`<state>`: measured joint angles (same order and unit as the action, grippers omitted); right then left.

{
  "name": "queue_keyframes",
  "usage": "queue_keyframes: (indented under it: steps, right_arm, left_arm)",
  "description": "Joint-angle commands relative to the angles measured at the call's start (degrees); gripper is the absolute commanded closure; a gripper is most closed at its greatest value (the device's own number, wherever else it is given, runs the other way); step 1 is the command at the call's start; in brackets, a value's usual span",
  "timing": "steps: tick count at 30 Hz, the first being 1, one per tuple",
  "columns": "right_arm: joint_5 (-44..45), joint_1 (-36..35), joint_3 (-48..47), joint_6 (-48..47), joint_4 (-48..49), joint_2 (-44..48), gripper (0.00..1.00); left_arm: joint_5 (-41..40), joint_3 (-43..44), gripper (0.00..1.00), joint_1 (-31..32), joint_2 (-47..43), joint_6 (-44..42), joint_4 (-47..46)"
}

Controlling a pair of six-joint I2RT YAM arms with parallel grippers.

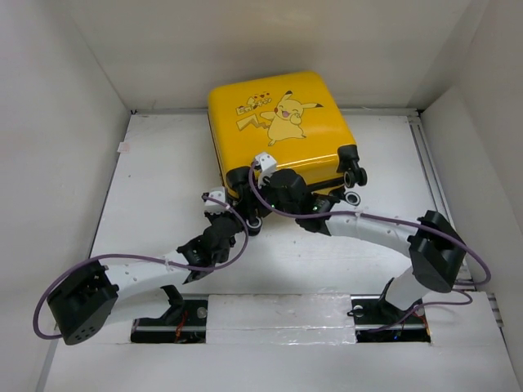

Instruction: Pack the luggage

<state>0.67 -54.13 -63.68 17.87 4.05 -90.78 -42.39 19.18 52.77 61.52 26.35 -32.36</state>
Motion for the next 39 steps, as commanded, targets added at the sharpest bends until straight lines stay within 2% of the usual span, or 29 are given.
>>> queue_keyframes:
  steps: [1, 8, 10, 14, 17, 22, 26, 27, 29, 30, 31, 32, 35, 36, 39]
  right_arm:
    - [5.5, 0.4, 2.3, -0.2, 6.8, 6.1, 1.0]
    - [8.2, 0.6, 12.7, -0.8, 6.3, 17.5, 1.0]
    - [8.2, 1.2, 15.8, -0.3, 6.3, 21.7, 1.0]
    - [6.6, 1.2, 18.3, -0.8, 3.9, 26.2, 1.0]
    - [3.7, 0.3, 19.4, -0.8, 2.8, 26.8, 1.0]
    - [2.6, -2.1, 20.5, -0.2, 2.8, 27.3, 1.0]
    - [2.6, -4.0, 20.5, -0.2, 2.8, 26.7, 1.0]
    - [2.6, -4.5, 19.8, -0.2, 2.8, 26.7, 1.0]
    - [2.0, -5.0, 19.0, -0.2, 2.8, 25.2, 1.0]
    - [2.0, -5.8, 18.2, -0.2, 3.3, 24.7, 1.0]
    - [2.0, -6.4, 17.6, -0.2, 3.3, 23.6, 1.0]
    - [2.0, -6.9, 17.1, -0.2, 3.9, 23.1, 1.0]
    - [2.5, -9.7, 15.3, -0.2, 5.6, 20.5, 1.0]
    - [2.5, -11.1, 14.6, 0.3, 5.6, 19.6, 1.0]
    - [2.5, -13.7, 11.2, 0.3, 6.2, 16.0, 1.0]
  left_arm:
    - [-4.3, -0.2, 1.0, -0.2, -1.9, -1.2, -4.3]
    - [-8.4, -0.7, 1.0, -0.7, -4.6, -0.6, -1.7]
    - [-8.9, 0.0, 1.0, -1.5, -5.3, 0.4, 1.8]
    - [-6.7, 0.0, 1.0, -5.9, -6.7, 2.3, 4.1]
    - [-3.2, 0.0, 1.0, -11.5, -6.2, 3.5, 3.0]
    - [1.0, 5.8, 1.0, -22.0, 0.8, 6.0, 2.1]
    - [3.4, 11.3, 1.0, -25.0, 4.0, 12.3, 5.1]
    - [3.4, 13.0, 0.94, -25.0, 4.0, 14.2, 11.3]
    - [0.8, 16.0, 0.6, -23.3, 1.9, 16.7, 16.7]
    - [-0.4, 16.0, 0.4, -22.5, 0.2, 19.3, 21.7]
    - [-1.1, 16.0, 0.04, -22.0, -2.0, 20.4, 23.6]
    - [-0.6, 15.5, 0.0, -22.0, -7.8, 21.4, 24.8]
    - [3.7, 13.4, 0.0, -22.0, -18.1, 22.1, 24.9]
    - [6.9, 12.1, 0.0, -22.0, -24.2, 21.2, 24.0]
    - [10.6, 13.7, 0.0, -22.0, -31.1, 19.0, 23.8]
